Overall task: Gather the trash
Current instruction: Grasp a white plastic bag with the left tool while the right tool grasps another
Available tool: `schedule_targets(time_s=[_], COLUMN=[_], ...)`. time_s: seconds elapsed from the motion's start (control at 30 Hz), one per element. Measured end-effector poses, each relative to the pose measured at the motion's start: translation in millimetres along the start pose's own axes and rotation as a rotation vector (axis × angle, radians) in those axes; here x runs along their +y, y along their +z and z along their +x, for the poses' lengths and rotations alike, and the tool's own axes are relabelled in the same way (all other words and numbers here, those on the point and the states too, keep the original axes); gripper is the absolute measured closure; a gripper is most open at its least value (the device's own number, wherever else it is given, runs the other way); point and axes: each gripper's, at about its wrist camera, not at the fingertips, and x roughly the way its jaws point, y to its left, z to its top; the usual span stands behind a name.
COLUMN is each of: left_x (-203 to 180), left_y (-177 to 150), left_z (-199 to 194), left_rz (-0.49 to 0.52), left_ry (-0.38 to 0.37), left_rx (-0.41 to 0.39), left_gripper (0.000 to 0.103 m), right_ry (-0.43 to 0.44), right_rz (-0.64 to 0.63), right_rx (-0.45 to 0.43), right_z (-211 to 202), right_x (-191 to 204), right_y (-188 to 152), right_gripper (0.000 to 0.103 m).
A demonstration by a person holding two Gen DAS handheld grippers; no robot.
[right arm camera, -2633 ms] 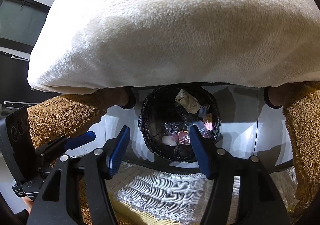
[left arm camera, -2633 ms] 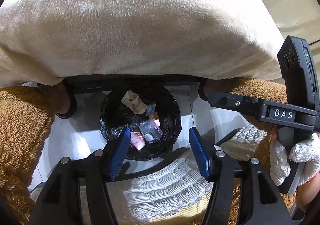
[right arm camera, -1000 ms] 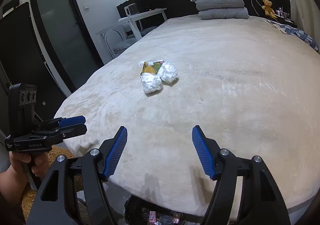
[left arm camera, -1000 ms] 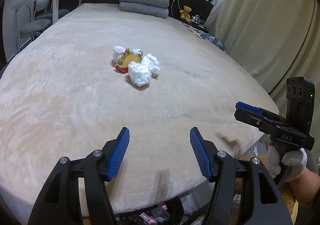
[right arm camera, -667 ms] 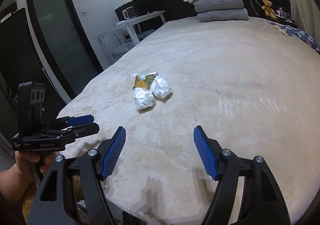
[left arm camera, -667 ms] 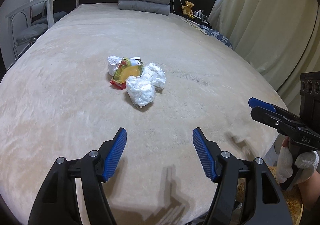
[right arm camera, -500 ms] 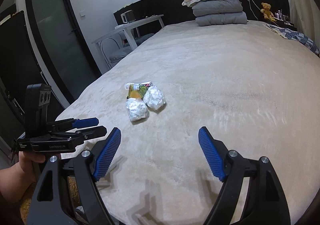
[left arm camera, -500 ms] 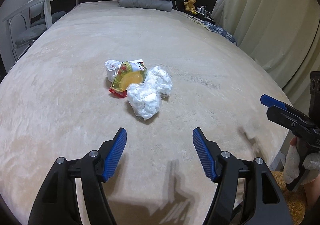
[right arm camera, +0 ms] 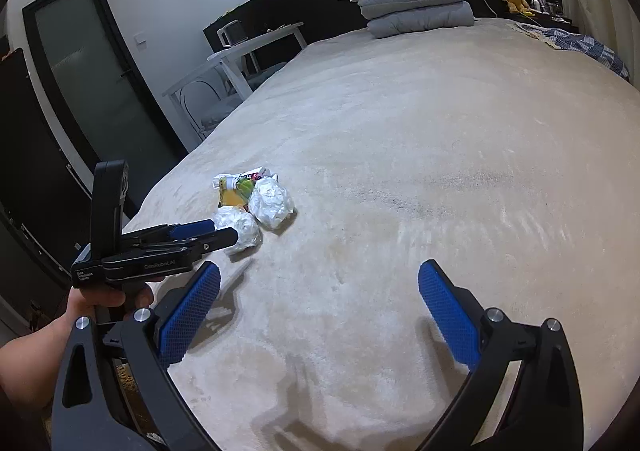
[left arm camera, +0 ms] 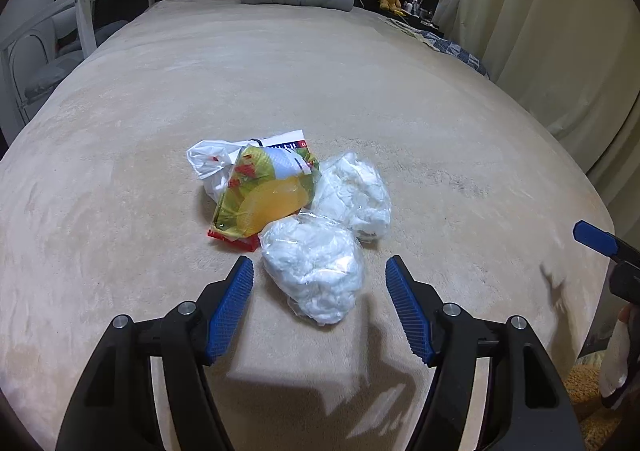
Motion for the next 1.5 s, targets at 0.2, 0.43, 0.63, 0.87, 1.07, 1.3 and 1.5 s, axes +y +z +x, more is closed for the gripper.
schedule_targets(time_s=[0.2,0.43,0.63,0.87,1.07,1.3,1.5], left_x=[-0.1,2.3,4.3,9.4,18.1,20.4,29.0], left_y=[4.5,11.7,9.1,0.8,-1.8,-5.0,-11.4], left_z=[7.8,10.1,-5.8,-26.9,-48.3,-69.7,-82.4], left_rz=[-0.01,-0.047,-0.055,-0.05,-0.06,-0.043,-0.063], left_ry=[0.029,0.002,-0.027,-0.009,-0.016,-0.006,-0.013], left_rx=[0.0,0.014,-0.004,-0.026,-0.055,-0.09,-0.103], left_gripper=[0.038,0.055,0.055,0.055,0.055,0.055,0.055], right_ry=[-0.012,-0.028,-0.042,-0.03,-0.031,-0.017,-0.014], right_rz=[-0.014,-0.011,-0.009,0.013,-0.007,-0.01,-0.028], right_rx=[-0.001,0.007,0.011,0.024,0.03,0.023,0.036], right_z=[2.0,8.0,11.2,25.7,42.6,71.0,100.0], right_x=[1.6,-0.2,-1.2,6.2,17.8,30.9,44.0], right_y=[-0.7,-2.4,-1.2,3.5,7.8,18.6,26.8], right_gripper=[0.005,0.005,0.005,0.005,0.005,0.005,0.005])
